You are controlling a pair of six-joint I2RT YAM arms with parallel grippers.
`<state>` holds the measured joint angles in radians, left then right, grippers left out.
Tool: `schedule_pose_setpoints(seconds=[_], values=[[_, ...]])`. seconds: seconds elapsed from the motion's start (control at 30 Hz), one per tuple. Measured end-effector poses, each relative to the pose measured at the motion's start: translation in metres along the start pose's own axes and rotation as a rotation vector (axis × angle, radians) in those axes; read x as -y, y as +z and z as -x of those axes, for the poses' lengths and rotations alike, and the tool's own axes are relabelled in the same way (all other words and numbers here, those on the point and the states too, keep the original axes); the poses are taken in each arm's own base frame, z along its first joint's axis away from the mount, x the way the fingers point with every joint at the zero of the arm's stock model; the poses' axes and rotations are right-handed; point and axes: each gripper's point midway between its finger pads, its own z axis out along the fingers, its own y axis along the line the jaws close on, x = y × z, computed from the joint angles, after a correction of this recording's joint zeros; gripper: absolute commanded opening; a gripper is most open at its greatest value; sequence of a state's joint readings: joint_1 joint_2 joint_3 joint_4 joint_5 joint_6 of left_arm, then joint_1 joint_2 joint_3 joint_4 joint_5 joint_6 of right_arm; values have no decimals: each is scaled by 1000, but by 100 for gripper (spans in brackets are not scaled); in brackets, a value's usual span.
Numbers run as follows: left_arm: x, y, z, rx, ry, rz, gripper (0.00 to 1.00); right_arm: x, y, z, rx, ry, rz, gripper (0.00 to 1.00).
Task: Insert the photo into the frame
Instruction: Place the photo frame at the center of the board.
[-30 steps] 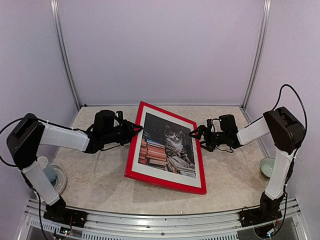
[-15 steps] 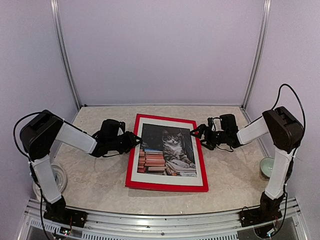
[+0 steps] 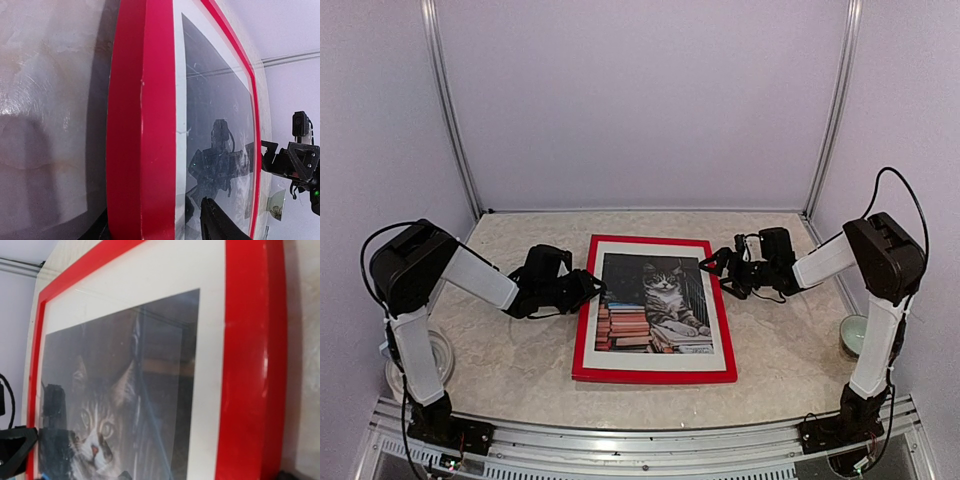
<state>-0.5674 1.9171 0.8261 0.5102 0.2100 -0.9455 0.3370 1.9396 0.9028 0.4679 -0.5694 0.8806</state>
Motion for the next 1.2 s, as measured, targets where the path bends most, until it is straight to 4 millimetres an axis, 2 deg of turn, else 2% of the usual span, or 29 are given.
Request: schedule_pose_setpoints(seconds=[0.33, 0.57, 0.77, 0.93, 1.2], values=[[1, 0, 3, 9, 13, 9, 62, -1, 2, 2, -3, -1, 6, 99], [2, 1, 5, 9, 25, 21, 65, -1, 3, 2, -4, -1, 4, 99], [1, 0, 8, 31, 36, 41, 76, -3, 4, -2, -18, -1, 12, 99], [2, -4, 12, 44, 49, 60, 93, -6, 5, -7, -39, 0, 20, 99], [5, -6, 12, 44, 63, 73, 98, -7, 6, -10, -51, 2, 21, 99]])
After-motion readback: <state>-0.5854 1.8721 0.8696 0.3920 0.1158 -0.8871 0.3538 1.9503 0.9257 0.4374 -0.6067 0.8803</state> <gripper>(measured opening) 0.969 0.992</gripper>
